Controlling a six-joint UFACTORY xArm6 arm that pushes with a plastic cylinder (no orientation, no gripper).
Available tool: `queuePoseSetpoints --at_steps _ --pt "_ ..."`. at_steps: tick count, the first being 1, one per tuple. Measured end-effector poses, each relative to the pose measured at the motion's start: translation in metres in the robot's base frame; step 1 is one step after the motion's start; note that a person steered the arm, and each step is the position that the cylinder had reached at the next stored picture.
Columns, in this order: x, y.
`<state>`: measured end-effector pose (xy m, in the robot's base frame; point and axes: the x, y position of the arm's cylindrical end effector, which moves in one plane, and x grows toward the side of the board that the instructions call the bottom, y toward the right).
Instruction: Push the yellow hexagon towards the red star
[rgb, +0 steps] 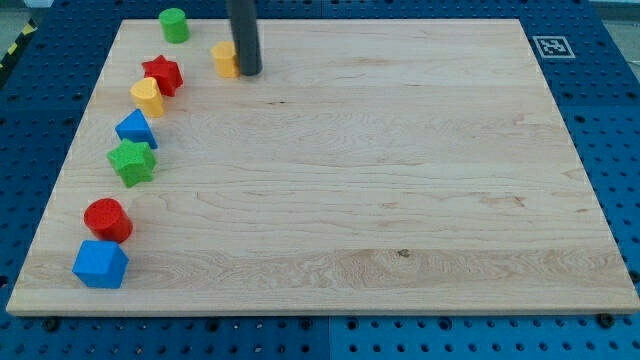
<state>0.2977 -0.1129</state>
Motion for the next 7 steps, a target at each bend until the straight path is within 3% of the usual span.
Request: queuePoseSetpoints --at_steps 3,5,7 --pt "-0.005 -0.045" --pt "-0.016 0.006" --pt "-0.025 -0.006"
